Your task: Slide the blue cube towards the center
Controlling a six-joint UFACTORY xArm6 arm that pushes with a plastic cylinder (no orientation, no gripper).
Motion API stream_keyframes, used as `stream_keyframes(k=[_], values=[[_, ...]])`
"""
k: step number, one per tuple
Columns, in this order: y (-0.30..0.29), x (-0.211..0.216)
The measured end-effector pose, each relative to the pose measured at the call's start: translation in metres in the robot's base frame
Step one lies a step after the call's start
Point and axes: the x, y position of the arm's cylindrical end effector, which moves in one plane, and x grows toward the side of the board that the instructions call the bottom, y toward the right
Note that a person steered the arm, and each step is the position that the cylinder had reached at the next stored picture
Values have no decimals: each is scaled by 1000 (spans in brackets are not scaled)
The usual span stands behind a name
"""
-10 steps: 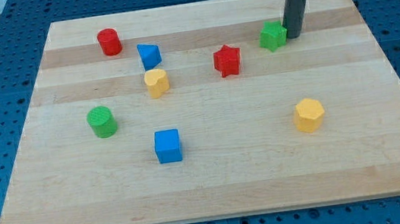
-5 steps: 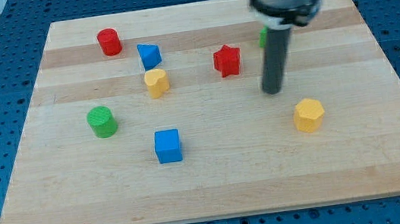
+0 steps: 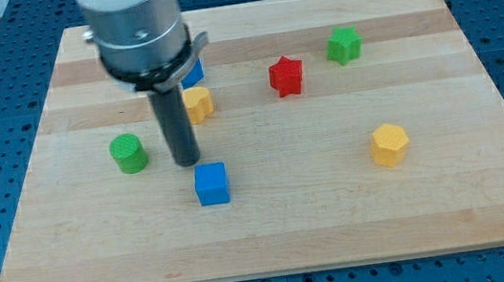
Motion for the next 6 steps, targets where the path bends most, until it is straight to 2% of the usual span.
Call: stream_keyframes(k=[1,3,6], values=[[-2,0],[-25,39],[-2,60]])
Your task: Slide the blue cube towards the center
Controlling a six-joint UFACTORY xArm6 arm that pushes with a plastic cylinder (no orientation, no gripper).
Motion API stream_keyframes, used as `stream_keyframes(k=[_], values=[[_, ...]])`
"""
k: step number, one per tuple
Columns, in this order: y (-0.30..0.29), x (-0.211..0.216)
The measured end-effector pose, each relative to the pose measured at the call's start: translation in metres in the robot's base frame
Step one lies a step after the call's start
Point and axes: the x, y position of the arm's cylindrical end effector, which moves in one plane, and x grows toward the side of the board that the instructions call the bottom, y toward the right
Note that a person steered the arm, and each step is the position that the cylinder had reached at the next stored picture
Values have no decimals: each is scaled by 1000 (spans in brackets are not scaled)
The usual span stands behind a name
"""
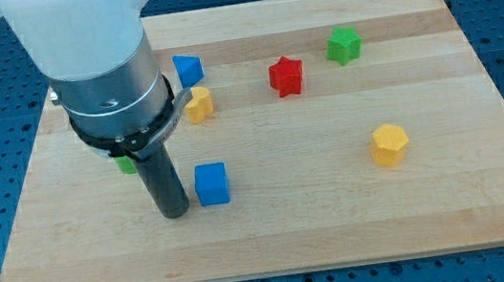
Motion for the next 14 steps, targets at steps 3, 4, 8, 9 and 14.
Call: stream_keyframes(k=[3,4,8,9,14], values=[[27,-4],[36,-5],[52,-25],[57,-25],[98,-53]])
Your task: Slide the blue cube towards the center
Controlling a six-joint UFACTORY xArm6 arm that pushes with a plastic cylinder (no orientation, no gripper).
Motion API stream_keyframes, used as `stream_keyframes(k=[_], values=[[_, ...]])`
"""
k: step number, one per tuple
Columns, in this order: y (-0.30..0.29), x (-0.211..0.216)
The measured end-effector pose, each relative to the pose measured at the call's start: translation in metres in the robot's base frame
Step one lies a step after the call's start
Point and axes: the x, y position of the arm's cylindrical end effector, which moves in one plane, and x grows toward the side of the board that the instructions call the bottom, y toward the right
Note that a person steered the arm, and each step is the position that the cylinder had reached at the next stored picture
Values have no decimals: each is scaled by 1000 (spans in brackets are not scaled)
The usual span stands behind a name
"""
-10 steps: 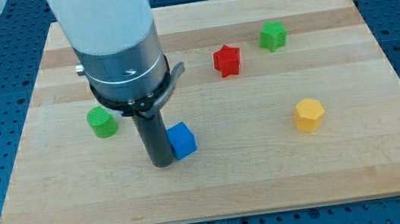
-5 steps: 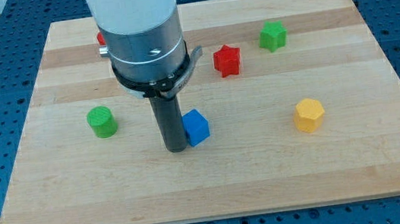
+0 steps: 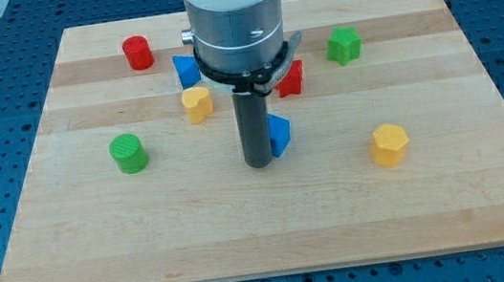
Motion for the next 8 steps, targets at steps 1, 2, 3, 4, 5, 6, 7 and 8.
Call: stream_keyframes(k=[1,2,3,4,5,6,7,8], values=[[0,-2],[0,-5],[0,-15],[0,-17],[0,-17],[-8,-17],[-26,-15],[-26,-15]])
